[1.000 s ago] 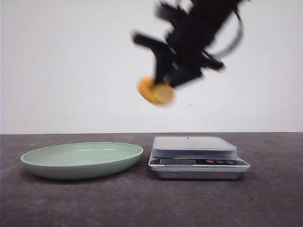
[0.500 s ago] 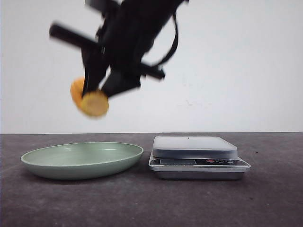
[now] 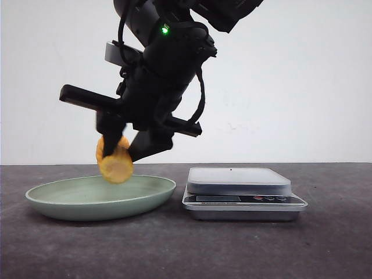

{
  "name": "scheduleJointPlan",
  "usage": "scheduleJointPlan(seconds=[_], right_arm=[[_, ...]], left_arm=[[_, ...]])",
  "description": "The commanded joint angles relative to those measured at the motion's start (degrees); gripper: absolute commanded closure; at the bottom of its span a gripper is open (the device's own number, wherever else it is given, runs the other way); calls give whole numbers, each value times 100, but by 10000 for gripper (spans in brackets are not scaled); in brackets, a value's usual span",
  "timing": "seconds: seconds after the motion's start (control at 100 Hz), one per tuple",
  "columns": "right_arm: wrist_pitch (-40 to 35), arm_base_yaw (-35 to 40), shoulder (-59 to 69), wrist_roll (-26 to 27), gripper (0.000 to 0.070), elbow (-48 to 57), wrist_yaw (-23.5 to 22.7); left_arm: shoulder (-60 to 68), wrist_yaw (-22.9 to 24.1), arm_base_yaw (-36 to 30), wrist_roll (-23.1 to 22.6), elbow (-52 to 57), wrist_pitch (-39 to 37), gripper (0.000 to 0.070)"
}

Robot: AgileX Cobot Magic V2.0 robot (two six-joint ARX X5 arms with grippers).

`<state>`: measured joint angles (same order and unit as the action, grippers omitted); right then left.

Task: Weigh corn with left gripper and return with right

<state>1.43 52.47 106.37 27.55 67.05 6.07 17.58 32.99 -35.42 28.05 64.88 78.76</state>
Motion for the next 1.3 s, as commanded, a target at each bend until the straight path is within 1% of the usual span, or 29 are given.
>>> scheduleJointPlan(seconds=[0.0,0.03,0.05,0.17,0.27,0.43,0.51,0.59,0.7,0.8,0.93,0.99,1.15,1.19,1.22,1.25,1.29], right_arm=[[173,66,94,127,187,127,24],[238,66,94,144,131,127,9],[280,66,94,149,114,127,2],[385,13,48,144,113,186,-2],[136,-160,-166,15,114,352,-2],[-780,-584,-938,-634,114,767,4],[-1274,-857,-1561,-1032,114,962,4],[-1611,-1119,-2262,-1344,114,1054,2],[-2103,-1425,-3287,-1631,114,1067,7],[-2754,-1683,-4308,-1873,114,1067,55],[-3598,-1779,-5403,-2092,114,1067,188],[-4024,-1773,-5847,-2085,114,1064,195],[-5104,-1773,-6699,-1932,114,1062,153],[-5283,-1773,-6850,-1873,119,1058,151],[-5403,-1773,-6955,-1843,139,1056,149],[-5493,-1773,-7044,-1823,184,1051,149],[-5602,-1773,-7149,-1799,256,1049,153]], left_arm=[[-7,-7,-26,-33,83,-37,225],[-7,-7,-26,-37,83,-37,225],[-7,-7,-26,-37,83,-37,225],[-7,-9,-26,-52,83,-35,225],[-7,-11,-26,-55,83,-22,225],[-7,-33,-26,-72,83,-79,225],[-7,-33,-26,-153,83,-173,225],[-7,-44,-26,-219,83,-323,225],[-7,-72,-26,-328,83,-603,225],[-7,-160,-28,-428,83,-914,225],[-7,-181,-28,-678,83,-1281,225],[-7,-225,-28,-745,81,-1460,225],[-7,-581,-28,-824,57,-2046,226],[-7,-667,-28,-837,31,-2214,227],[-7,-748,-28,-852,-2,-2343,233],[-7,-846,-28,-857,-44,-2465,247],[-7,-992,-28,-852,-101,-2592,314]])
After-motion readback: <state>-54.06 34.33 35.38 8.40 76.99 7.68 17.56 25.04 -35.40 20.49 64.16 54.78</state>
